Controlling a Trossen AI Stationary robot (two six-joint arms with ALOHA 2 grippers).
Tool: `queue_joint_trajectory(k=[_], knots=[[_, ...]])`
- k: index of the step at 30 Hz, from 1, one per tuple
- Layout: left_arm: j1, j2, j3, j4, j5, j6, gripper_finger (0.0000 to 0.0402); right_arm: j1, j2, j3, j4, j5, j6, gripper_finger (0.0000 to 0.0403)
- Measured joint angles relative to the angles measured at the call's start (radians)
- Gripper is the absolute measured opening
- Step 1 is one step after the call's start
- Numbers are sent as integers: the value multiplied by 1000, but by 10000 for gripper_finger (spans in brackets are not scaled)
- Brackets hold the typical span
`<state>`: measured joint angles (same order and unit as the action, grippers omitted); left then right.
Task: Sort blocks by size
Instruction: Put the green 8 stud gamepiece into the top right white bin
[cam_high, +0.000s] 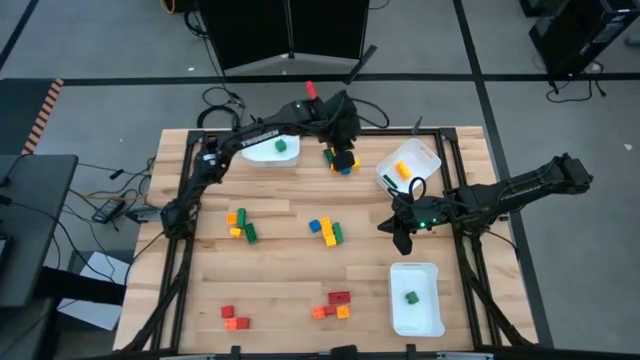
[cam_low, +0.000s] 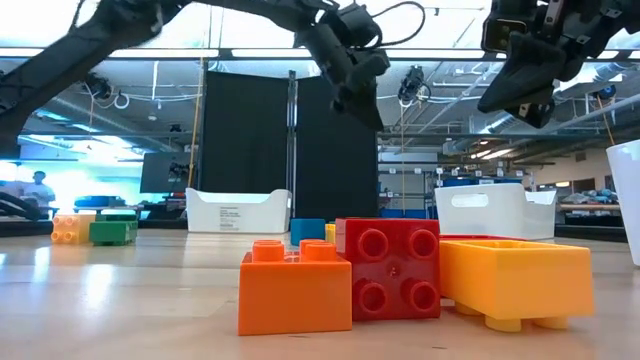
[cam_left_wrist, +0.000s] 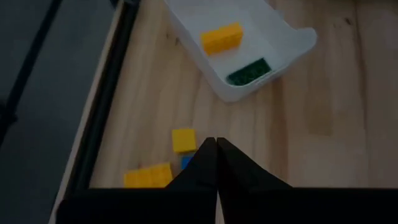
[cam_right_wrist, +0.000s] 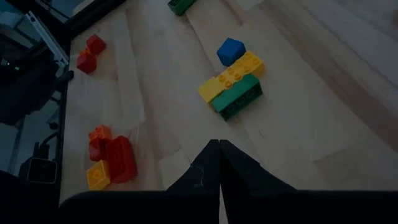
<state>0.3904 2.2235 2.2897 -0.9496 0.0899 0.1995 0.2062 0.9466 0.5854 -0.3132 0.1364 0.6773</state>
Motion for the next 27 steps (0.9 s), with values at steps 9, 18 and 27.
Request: queue_joint_trajectory(k=[9, 18, 27], knots=[[-82, -438, -741, 442, -126, -175, 1, -1, 0, 0, -3, -2, 0, 11], [-216, -874, -1236, 583, -215, -351, 3, -5, 0, 0, 6, 5, -26, 37], [-417, -1156, -1494, 579, -412, -395, 5, -30, 0, 0, 90, 12, -125, 39]])
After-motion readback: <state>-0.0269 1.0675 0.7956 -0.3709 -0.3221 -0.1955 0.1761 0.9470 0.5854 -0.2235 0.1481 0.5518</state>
